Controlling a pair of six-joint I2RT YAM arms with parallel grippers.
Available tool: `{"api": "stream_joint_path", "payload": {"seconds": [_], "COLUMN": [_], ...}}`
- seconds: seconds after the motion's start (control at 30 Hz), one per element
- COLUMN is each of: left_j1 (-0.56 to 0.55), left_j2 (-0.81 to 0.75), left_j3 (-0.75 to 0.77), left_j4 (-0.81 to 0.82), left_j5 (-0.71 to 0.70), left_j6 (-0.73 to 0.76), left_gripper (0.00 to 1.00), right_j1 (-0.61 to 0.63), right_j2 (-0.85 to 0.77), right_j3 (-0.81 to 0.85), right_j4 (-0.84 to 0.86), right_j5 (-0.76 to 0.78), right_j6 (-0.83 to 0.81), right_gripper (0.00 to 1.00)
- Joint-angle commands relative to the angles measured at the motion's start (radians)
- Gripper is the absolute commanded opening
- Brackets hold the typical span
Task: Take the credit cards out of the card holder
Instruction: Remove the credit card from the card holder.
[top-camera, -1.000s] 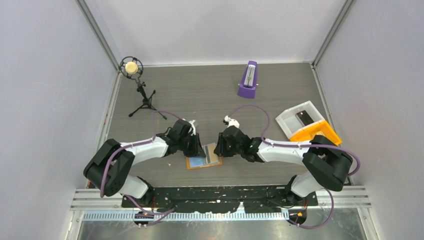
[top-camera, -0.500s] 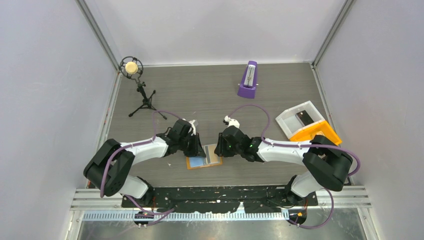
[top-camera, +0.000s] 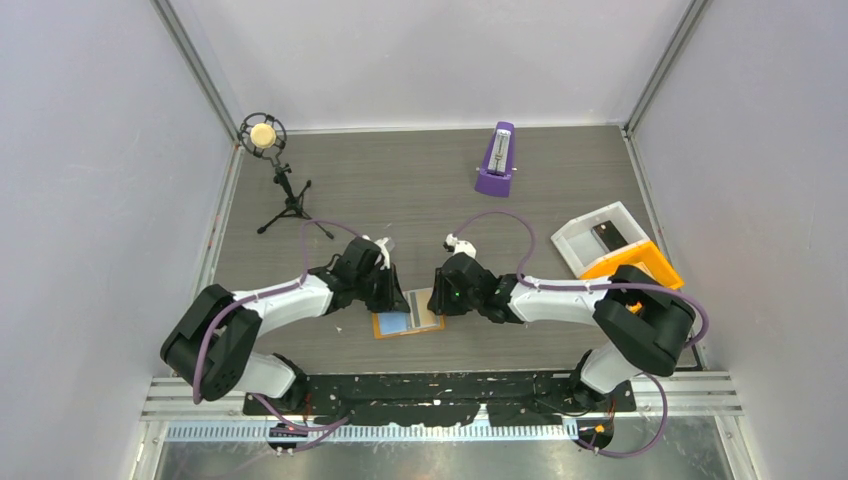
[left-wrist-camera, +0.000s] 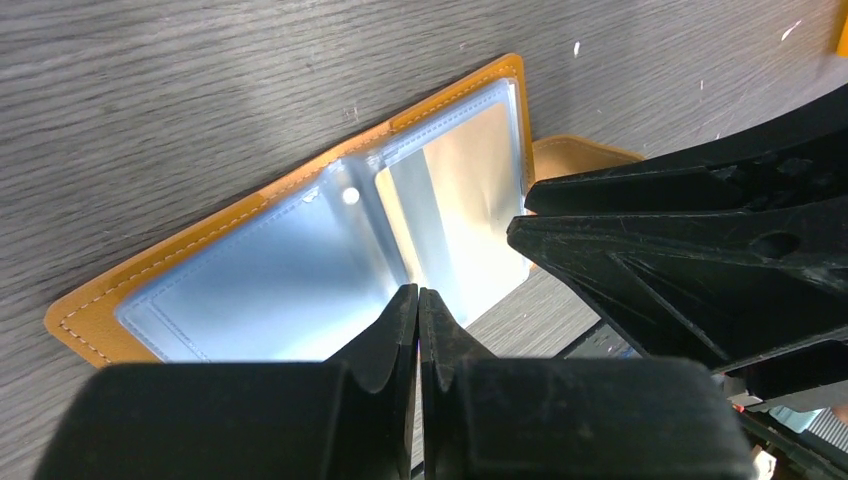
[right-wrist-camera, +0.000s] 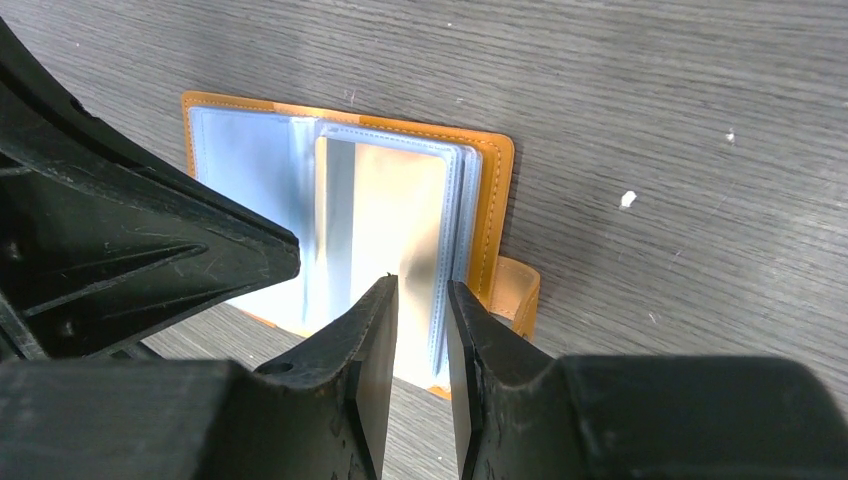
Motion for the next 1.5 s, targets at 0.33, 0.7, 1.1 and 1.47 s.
{"api": "stream_joint_path", "payload": {"seconds": [0.33, 0.7, 1.1, 1.47], "left_j1": [0.000, 0.000, 0.001, 0.000], "left_j2": [0.031, 0.040, 0.031, 0.007], "left_j3": [-0.004, -0.007, -0.007, 0.002], "left_j4": [0.012, 0.020, 0.020, -0.006], "left_j5": [-0.014, -0.007, -0.006, -0.016], "left_j6": [0.017, 0.013, 0.013, 0.021], "left_gripper": [0.03, 0.03, 0.03, 0.03], "right_j1": [-0.001, -0.004, -0.010, -0.009], "right_j2": [0.012, 0.006, -0.036, -0.033], "right_j3": [0.024, -0.002, -0.019, -0.018], "right_j4": [0.071, 0.150, 0.209, 0.217], "right_j5": [-0.013, -0.047, -0.142, -0.178], "right_j6": [0.008, 0.022, 0.059, 0.055], "right_gripper": [0.31, 0.31, 0.31, 0.30]}}
